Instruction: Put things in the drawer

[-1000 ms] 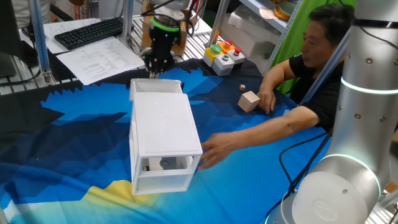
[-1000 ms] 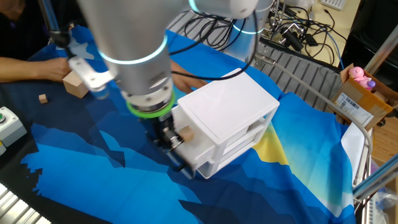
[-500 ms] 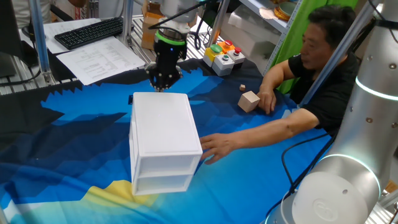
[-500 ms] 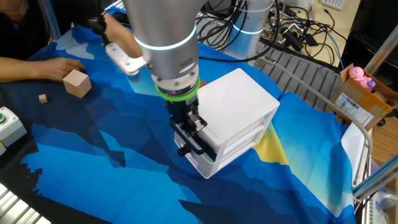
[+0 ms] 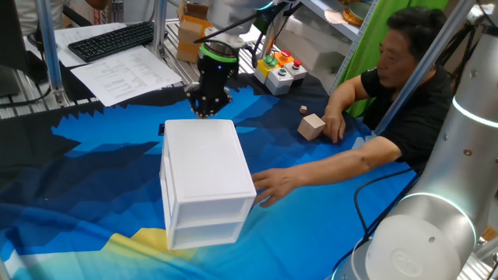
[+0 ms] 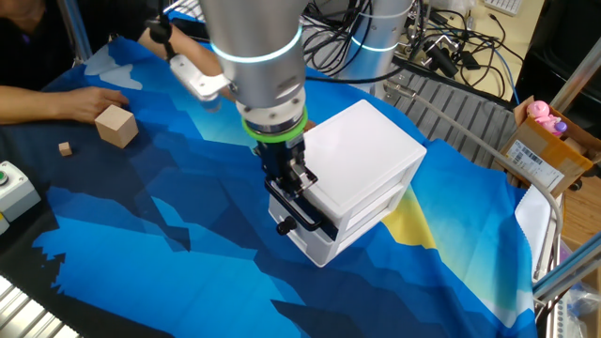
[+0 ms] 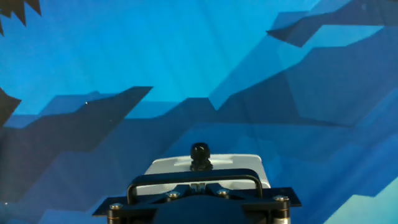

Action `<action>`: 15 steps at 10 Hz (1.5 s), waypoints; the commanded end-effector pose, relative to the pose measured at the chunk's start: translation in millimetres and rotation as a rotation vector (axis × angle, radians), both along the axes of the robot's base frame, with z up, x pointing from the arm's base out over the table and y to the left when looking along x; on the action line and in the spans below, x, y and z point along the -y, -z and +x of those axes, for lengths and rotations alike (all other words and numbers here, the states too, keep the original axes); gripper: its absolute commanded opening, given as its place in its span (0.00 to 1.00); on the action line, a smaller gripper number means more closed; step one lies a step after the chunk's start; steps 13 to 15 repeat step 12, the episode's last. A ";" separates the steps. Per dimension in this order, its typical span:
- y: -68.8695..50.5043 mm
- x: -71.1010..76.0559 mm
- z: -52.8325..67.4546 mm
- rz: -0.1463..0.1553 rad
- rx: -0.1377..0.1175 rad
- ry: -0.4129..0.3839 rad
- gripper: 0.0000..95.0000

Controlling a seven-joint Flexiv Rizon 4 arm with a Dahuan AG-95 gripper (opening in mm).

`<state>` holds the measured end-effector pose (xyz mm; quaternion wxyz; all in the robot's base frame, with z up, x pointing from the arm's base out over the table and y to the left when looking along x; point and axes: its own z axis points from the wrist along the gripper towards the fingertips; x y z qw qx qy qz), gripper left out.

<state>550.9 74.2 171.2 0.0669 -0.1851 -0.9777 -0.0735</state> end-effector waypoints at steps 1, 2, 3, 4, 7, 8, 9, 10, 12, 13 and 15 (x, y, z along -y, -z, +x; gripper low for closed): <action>-24.1 -0.9 25.6 0.000 -0.008 -0.005 0.00; -34.0 2.2 30.4 -0.007 -0.005 -0.009 0.00; -47.4 10.9 35.2 -0.030 0.004 -0.028 0.00; -55.8 17.8 41.0 -0.035 0.007 -0.038 0.00; -69.3 33.2 54.0 -0.053 0.032 -0.066 0.00; -70.1 37.8 56.8 -0.054 0.031 -0.073 0.00; -69.8 40.8 58.0 -0.053 0.026 -0.073 0.00; -69.9 42.6 58.6 -0.057 0.026 -0.060 0.00; -69.9 43.6 58.3 -0.056 0.013 -0.030 0.00; -69.9 43.6 58.3 -0.056 0.013 -0.030 0.00; -69.9 43.6 58.3 -0.056 0.013 -0.030 0.00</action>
